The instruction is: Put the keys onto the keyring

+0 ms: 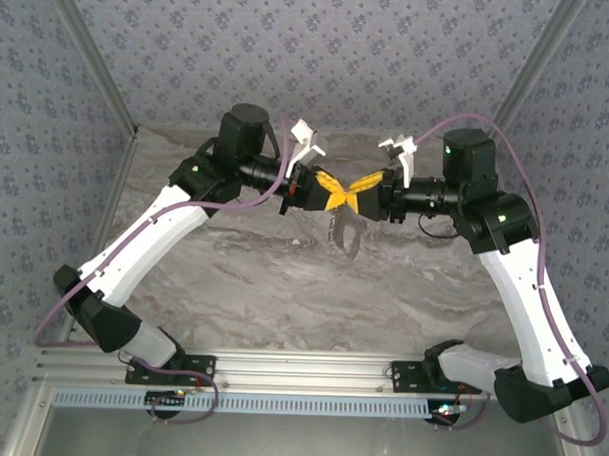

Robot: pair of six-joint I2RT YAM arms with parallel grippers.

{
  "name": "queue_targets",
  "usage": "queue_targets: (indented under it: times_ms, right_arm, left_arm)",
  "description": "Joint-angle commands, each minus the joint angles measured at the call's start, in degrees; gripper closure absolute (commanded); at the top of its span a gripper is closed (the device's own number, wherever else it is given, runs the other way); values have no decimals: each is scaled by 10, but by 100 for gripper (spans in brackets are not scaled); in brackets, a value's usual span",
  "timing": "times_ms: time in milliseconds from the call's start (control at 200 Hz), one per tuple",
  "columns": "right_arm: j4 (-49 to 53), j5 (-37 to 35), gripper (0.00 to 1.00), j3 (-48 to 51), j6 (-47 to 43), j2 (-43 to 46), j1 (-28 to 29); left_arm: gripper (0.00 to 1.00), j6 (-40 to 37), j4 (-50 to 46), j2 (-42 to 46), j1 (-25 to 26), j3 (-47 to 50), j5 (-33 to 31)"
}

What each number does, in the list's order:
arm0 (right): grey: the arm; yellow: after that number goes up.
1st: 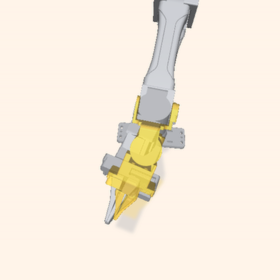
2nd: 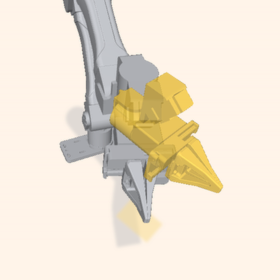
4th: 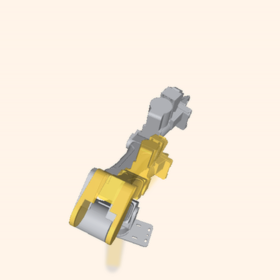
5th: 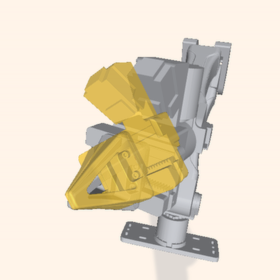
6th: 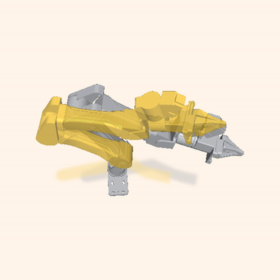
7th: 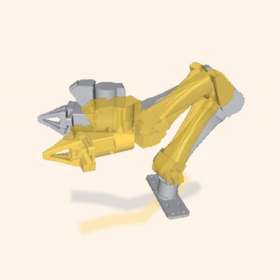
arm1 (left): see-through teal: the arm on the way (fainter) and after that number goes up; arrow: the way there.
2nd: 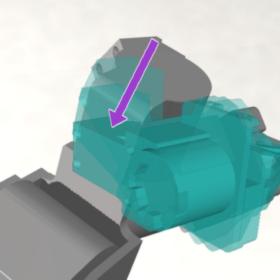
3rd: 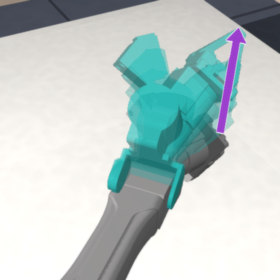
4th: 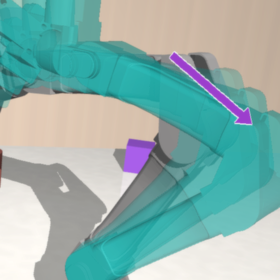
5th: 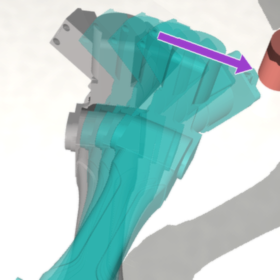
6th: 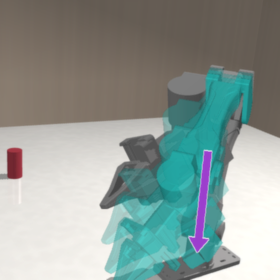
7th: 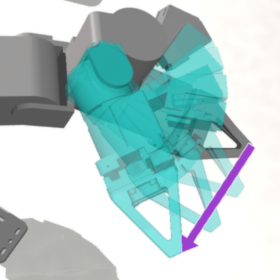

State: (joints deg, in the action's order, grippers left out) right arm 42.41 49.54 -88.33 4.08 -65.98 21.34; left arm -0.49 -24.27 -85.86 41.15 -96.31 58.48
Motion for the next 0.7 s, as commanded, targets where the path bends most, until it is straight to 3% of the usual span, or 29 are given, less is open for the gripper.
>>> queue_targets:
  times_ms: [0, 115, 250, 400, 560, 694]
  right_arm:
    - [-112, 9, 51, 41, 76, 55, -41]
    - [-211, -12, 49, 117, 156, 111, -108]
    - [-291, -61, 48, 194, 200, 151, -110]
    - [-352, -152, 46, 298, 214, 202, -42]
    - [-339, -275, 42, 345, 170, 247, 50]
    - [-343, -336, 41, 369, 150, 265, 111]
  left_arm:
    - [100, 17, 63, 12, 8, 15, -12]
    - [100, 33, 85, 20, 8, 19, -7]
    - [100, 75, 151, 39, 8, 49, -11]
    - [100, 115, 213, 54, 7, 78, -20]
    - [100, 127, 230, 59, 8, 85, -29]
    - [100, 131, 233, 62, 9, 89, -33]
